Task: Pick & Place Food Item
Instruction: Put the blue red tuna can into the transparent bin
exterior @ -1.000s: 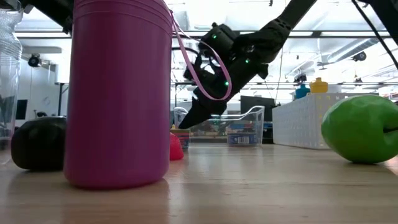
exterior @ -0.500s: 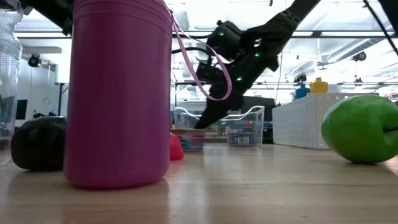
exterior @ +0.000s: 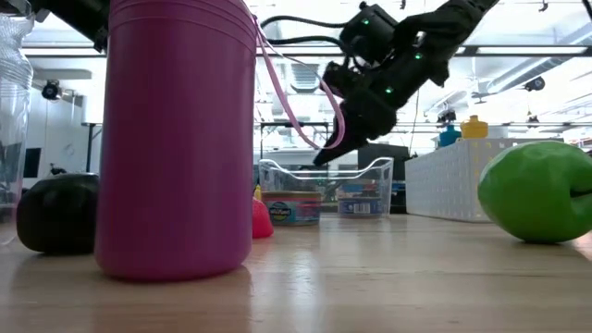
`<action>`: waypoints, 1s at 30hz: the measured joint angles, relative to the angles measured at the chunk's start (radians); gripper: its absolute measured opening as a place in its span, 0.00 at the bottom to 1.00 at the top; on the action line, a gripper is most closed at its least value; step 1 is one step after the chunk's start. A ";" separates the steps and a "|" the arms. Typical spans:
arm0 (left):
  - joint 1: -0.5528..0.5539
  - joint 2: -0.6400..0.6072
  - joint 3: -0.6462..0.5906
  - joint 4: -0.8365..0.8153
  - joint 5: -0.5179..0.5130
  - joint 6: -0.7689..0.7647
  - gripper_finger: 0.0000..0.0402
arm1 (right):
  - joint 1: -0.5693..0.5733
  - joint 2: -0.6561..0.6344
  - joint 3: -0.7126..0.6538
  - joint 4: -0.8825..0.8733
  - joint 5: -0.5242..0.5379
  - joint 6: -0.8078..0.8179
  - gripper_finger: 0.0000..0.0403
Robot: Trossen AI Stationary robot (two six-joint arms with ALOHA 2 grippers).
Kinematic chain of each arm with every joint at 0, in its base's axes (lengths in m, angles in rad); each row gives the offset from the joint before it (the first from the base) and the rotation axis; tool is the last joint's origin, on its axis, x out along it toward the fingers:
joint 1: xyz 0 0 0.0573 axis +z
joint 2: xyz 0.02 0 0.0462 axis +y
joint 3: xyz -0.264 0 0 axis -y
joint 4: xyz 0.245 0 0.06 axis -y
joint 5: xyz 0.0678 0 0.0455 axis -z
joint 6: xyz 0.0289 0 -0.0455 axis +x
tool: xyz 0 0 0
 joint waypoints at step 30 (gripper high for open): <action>-0.001 0.000 0.000 0.022 0.000 0.017 0.41 | -0.009 0.129 0.072 -0.066 -0.160 -0.342 0.02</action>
